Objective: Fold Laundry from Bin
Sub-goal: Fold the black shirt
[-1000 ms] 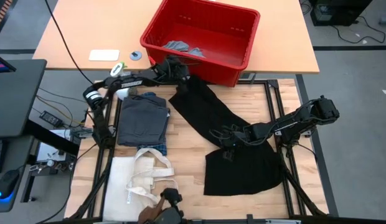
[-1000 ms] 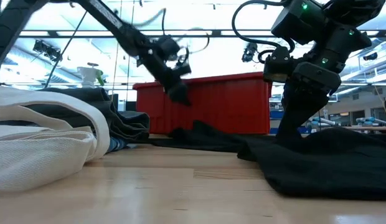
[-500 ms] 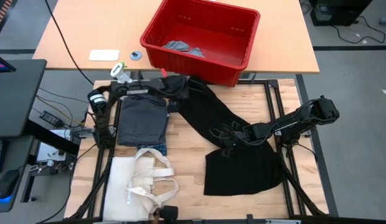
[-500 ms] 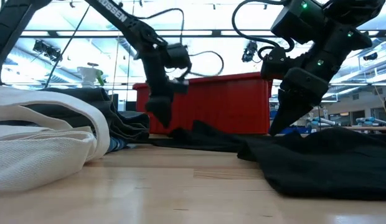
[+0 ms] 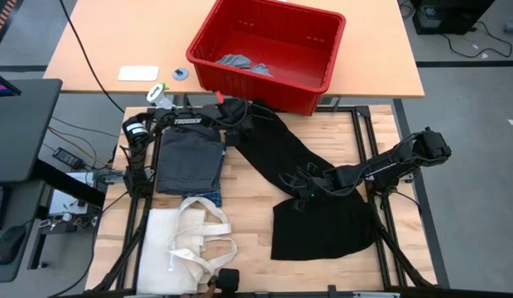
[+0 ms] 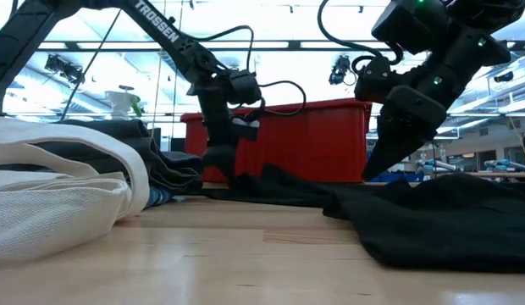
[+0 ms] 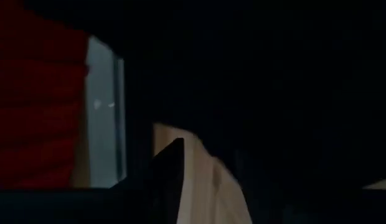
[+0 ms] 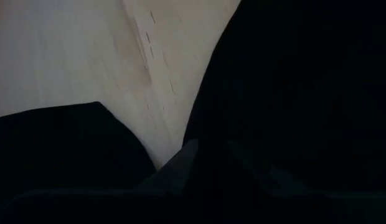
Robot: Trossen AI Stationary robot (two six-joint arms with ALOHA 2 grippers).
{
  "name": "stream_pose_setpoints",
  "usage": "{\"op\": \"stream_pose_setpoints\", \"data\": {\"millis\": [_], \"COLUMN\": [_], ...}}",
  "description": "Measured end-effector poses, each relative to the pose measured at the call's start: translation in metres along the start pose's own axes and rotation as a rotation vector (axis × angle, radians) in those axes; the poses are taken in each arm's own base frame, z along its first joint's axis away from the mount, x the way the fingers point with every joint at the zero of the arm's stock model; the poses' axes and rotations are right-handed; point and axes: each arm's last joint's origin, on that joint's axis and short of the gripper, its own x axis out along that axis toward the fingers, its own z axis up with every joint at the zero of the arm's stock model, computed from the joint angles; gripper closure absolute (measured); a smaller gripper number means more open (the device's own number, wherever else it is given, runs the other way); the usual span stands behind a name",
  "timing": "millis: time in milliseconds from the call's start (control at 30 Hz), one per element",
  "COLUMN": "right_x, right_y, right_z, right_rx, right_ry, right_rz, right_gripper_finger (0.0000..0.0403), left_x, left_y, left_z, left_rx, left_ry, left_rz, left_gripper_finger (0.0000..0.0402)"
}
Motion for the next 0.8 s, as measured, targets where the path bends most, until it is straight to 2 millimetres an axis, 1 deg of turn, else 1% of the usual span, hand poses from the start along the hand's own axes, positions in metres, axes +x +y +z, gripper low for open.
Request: {"op": "stream_pose_setpoints", "data": {"millis": [100, 167, 433, 667, 733, 800], "right_x": [0.0, 0.0, -0.001, -0.001, -0.001, -0.001], "right_y": [0.001, 0.001, 0.001, 0.003, 0.004, 0.004], "right_z": [0.0, 0.0, 0.0, 0.004, 0.005, 0.005], "right_rx": [0.0, -0.002, -0.003, -0.027, -0.032, -0.034], "right_ry": [-0.002, -0.004, -0.012, -0.059, -0.07, -0.066], "right_rz": [0.002, 0.0, -0.011, 0.003, 0.005, 0.002], "right_gripper_finger": [0.0313, 0.0313, 0.0313, 0.0313, 0.0313, 0.0313], "left_x": [0.001, 0.001, 0.001, 0.013, 0.015, 0.015], "left_y": [0.0, 0.0, -0.001, -0.009, -0.01, -0.01], "left_z": [-0.003, -0.004, -0.005, -0.001, 0.001, 0.001], "left_rx": [0.004, 0.005, 0.024, 0.056, 0.057, 0.059], "left_ry": [-0.009, 0.005, 0.024, 0.019, 0.025, 0.038], "left_rz": [-0.062, -0.055, -0.044, -0.054, -0.02, -0.005], "left_gripper_finger": [0.0281, 0.0289, 0.0285, 0.0283, 0.0287, 0.0302]}}
